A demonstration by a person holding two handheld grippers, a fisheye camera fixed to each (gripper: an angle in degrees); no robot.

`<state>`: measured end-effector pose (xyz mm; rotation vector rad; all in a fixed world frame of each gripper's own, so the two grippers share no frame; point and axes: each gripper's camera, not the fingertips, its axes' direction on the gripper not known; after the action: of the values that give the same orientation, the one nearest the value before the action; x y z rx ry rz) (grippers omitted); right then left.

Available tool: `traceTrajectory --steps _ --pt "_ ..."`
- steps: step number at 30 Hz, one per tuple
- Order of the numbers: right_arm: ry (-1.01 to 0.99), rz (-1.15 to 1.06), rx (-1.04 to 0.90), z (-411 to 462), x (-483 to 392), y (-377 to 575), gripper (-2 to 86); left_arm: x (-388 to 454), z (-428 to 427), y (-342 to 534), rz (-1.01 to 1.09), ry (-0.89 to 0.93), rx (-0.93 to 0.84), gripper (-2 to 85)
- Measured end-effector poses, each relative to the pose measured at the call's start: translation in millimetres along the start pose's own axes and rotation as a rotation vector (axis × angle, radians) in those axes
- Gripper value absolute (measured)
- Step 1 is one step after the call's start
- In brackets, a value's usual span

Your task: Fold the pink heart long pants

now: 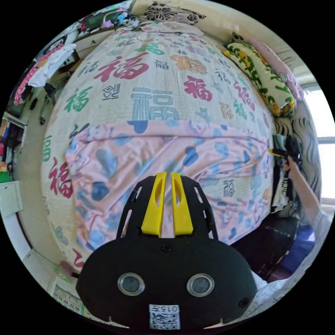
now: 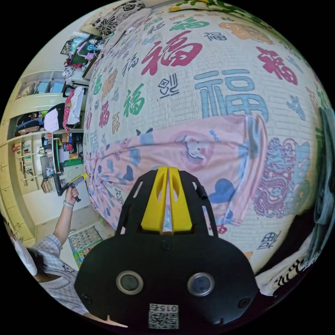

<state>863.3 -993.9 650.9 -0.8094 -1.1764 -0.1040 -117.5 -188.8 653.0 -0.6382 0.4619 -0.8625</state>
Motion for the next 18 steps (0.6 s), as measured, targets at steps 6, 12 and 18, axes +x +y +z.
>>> traceTrajectory --steps 6,12,18 --pt "0.126 -0.019 -0.025 43 -37 -61 -0.4 -1 69 -100 -0.103 0.068 -0.063 -0.8" --pt "0.226 0.019 -0.003 50 -36 -97 -0.2 -4 73 -124 -0.321 0.090 0.178 -0.5" --pt "0.326 -0.030 0.113 22 1 -30 5.7 81 91 -85 0.173 0.081 0.055 5.4"
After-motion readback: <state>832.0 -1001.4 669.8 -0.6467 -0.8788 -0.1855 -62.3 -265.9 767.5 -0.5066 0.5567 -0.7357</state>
